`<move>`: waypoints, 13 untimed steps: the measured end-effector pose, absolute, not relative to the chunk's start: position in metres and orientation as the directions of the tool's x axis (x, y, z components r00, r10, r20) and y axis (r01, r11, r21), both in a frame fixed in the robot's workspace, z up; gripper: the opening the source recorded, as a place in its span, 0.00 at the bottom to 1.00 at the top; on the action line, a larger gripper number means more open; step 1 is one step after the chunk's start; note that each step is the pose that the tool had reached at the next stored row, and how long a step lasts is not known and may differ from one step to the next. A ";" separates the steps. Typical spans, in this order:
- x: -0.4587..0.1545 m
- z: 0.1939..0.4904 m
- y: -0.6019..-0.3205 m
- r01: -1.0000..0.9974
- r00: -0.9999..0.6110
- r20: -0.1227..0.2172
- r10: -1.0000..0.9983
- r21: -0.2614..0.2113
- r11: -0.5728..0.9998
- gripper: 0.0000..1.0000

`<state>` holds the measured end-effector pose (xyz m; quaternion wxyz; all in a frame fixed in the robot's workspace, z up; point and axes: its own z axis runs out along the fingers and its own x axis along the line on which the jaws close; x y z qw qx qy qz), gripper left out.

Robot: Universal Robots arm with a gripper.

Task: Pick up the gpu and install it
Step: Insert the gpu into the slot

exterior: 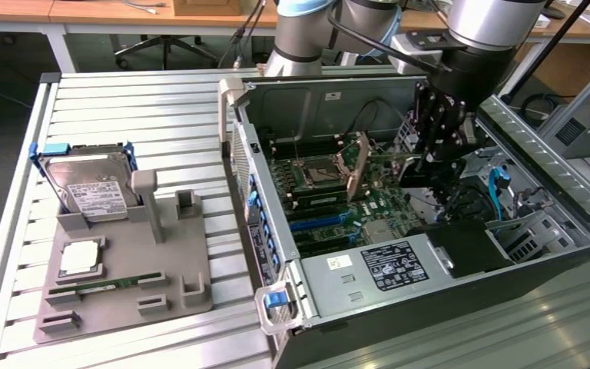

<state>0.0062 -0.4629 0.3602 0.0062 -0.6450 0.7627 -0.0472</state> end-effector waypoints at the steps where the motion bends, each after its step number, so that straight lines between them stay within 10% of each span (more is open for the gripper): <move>1: 0.006 0.360 -0.463 -0.984 -0.164 0.052 -0.985 -0.080 0.160 0.27; 13: 0.006 0.359 -0.463 -0.990 -0.118 0.060 -0.991 -0.081 0.113 0.27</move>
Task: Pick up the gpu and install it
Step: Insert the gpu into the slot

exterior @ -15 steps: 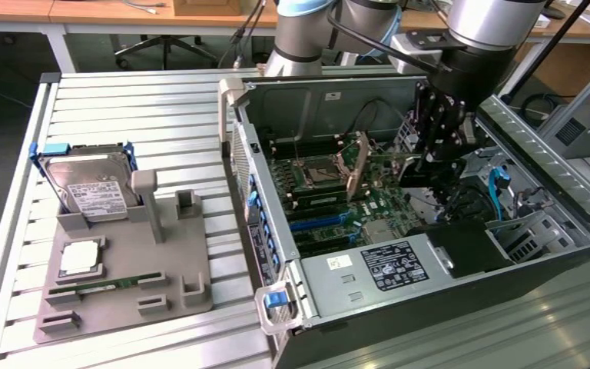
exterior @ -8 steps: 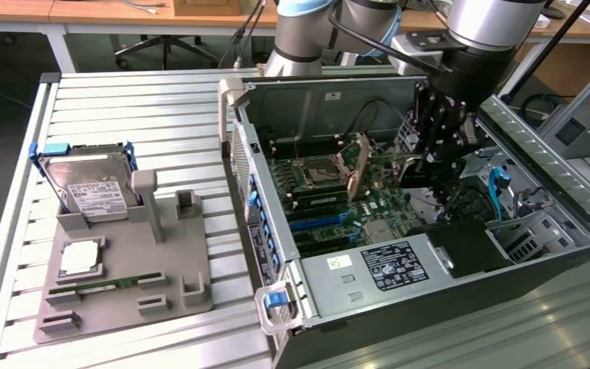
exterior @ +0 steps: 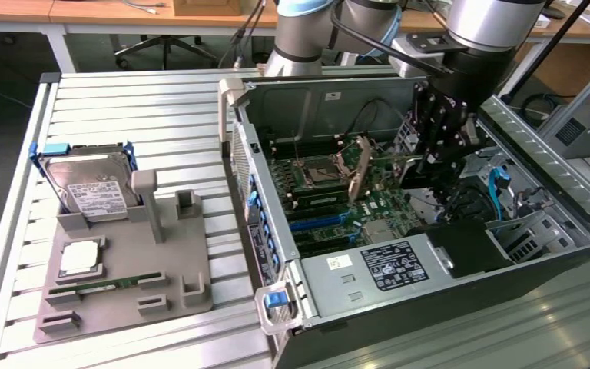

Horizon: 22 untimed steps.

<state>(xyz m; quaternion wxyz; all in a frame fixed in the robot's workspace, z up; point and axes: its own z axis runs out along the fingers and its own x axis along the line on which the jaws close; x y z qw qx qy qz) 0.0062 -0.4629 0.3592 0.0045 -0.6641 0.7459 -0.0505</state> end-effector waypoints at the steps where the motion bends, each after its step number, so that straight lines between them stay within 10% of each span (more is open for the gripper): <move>1: 0.006 0.359 -0.463 -0.991 -0.112 0.062 -0.992 -0.081 0.107 0.27; 22: 0.007 0.358 -0.463 -0.995 -0.092 0.012 -0.996 -0.046 0.091 0.27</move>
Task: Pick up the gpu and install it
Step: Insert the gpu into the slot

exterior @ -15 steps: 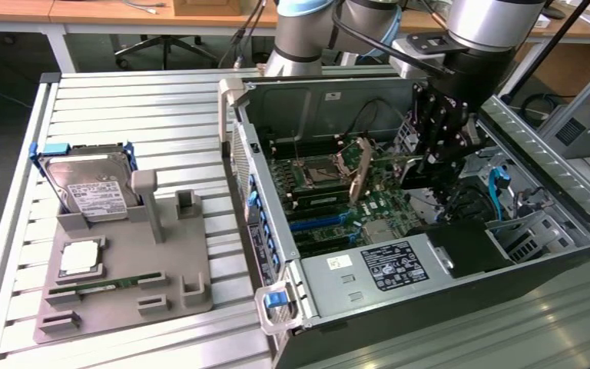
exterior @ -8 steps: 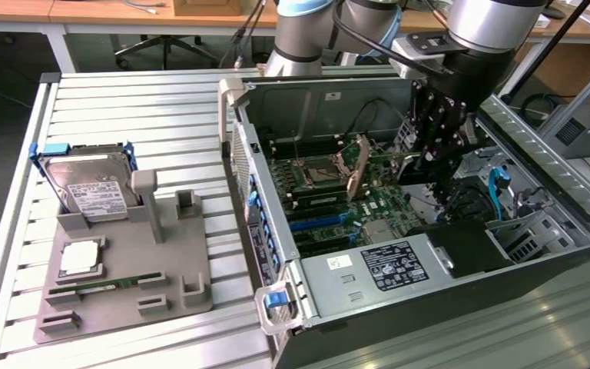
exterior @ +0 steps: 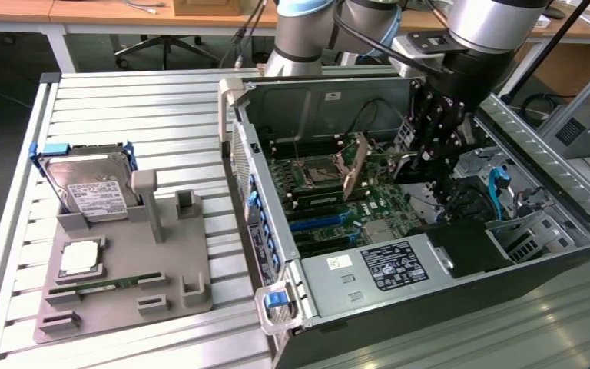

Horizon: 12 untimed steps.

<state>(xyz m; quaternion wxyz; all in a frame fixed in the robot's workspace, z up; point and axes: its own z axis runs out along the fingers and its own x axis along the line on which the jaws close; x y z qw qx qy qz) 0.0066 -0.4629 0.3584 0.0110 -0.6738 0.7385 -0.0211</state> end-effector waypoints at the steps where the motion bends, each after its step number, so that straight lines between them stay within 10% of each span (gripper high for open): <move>1: 0.007 0.358 -0.463 -0.995 -0.092 0.013 -0.996 -0.037 0.091 0.27; 12: 0.007 0.355 -0.459 -0.996 -0.091 0.013 -0.996 -0.012 0.091 0.27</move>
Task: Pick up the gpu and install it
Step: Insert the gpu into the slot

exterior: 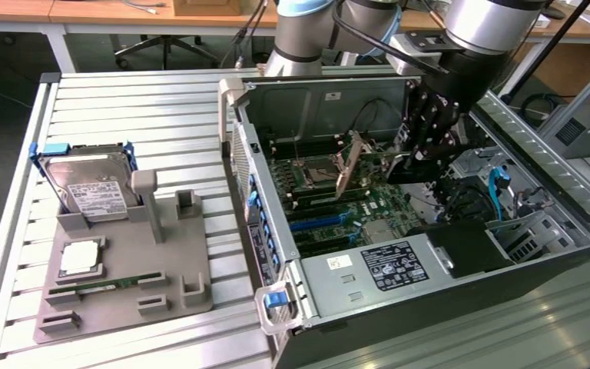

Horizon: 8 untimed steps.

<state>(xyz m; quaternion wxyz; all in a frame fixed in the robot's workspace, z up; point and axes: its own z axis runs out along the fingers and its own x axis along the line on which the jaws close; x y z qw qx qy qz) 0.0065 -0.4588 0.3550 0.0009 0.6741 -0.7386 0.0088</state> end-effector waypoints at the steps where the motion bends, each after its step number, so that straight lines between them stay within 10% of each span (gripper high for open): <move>1: 0.007 0.354 -0.457 -0.996 -0.091 0.013 -0.996 -0.012 0.091 0.27; 8: 0.007 0.348 -0.456 -0.996 -0.091 0.006 -0.996 -0.011 0.091 0.27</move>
